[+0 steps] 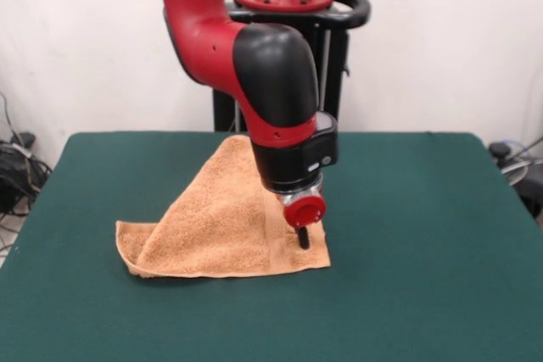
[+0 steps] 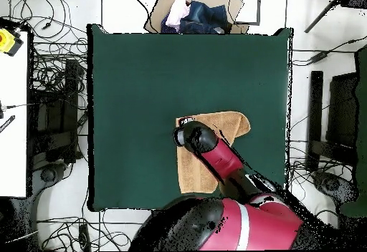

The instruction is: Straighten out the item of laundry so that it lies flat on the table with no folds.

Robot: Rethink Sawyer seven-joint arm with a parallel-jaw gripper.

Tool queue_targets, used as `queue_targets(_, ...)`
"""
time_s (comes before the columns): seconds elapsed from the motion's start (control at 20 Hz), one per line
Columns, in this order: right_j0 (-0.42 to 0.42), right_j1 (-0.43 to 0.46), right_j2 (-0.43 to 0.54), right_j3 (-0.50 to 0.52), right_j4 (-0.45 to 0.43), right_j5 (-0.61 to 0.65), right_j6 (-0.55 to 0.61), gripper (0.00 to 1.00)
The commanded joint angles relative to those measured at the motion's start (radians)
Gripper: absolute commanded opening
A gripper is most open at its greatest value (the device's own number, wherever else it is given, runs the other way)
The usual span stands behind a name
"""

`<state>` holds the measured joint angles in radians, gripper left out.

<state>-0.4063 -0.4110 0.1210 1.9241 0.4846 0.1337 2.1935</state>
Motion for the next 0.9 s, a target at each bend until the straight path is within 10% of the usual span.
queue_targets(0.05, -0.037, 0.112, 0.126, -0.083, 0.045, -0.125, 0.218, 0.00)
queue_targets(0.9, -0.057, 0.047, 0.184, -0.030, 0.089, -0.072, 0.261, 0.00)
